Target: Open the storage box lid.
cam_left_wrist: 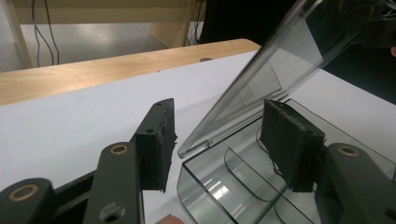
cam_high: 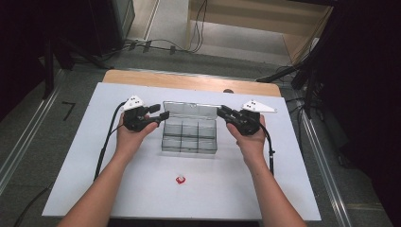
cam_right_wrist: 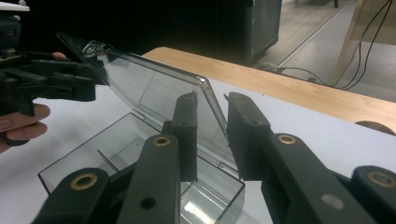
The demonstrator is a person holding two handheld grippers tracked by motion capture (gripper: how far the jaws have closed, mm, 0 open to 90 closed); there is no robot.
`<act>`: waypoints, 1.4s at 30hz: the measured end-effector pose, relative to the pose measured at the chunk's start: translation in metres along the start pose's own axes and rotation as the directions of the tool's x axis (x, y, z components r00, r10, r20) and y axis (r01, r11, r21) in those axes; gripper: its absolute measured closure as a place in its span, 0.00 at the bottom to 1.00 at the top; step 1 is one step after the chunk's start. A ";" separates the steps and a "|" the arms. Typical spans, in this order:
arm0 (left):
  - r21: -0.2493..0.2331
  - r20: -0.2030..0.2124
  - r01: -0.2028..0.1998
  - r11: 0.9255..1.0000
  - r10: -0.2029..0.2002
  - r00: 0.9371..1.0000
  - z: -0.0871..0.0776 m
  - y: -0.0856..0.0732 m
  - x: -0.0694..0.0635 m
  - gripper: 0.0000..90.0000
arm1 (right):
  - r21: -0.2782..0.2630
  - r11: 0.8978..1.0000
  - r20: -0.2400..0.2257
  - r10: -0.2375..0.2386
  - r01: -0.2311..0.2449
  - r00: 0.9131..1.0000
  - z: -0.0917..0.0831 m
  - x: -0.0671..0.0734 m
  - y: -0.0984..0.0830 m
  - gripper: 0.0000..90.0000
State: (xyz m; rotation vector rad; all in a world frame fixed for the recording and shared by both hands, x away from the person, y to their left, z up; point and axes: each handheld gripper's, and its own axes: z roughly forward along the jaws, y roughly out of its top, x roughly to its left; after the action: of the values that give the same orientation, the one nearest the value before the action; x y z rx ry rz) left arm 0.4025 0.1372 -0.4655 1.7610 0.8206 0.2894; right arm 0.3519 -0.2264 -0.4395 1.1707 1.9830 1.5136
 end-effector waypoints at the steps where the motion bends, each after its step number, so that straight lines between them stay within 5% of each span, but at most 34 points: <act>1: 0.002 0.004 -0.003 1.000 0.003 1.000 0.002 0.001 0.002 0.52 | 0.002 1.000 -0.001 0.005 -0.005 1.000 0.001 -0.001 0.000 0.79; 9: 0.008 0.025 -0.030 1.000 0.030 0.999 0.015 -0.002 0.009 0.61 | -0.012 0.999 -0.018 0.039 -0.039 0.999 0.009 -0.009 0.002 0.78; 22: 0.013 0.038 -0.001 1.000 0.001 0.999 0.024 -0.008 0.015 0.75 | -0.007 0.998 -0.034 0.060 -0.060 0.998 0.026 -0.018 -0.001 0.75; 42: 0.009 0.040 0.021 1.000 -0.022 0.999 0.027 -0.010 0.019 0.81 | 0.025 0.993 -0.040 0.114 -0.113 0.993 0.045 -0.028 -0.017 0.74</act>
State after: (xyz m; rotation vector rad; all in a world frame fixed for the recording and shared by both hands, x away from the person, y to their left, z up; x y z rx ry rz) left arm 0.4284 0.1309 -0.4882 1.7595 0.8124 0.2359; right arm 0.3944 -0.2231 -0.4755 1.2920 1.9957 1.5862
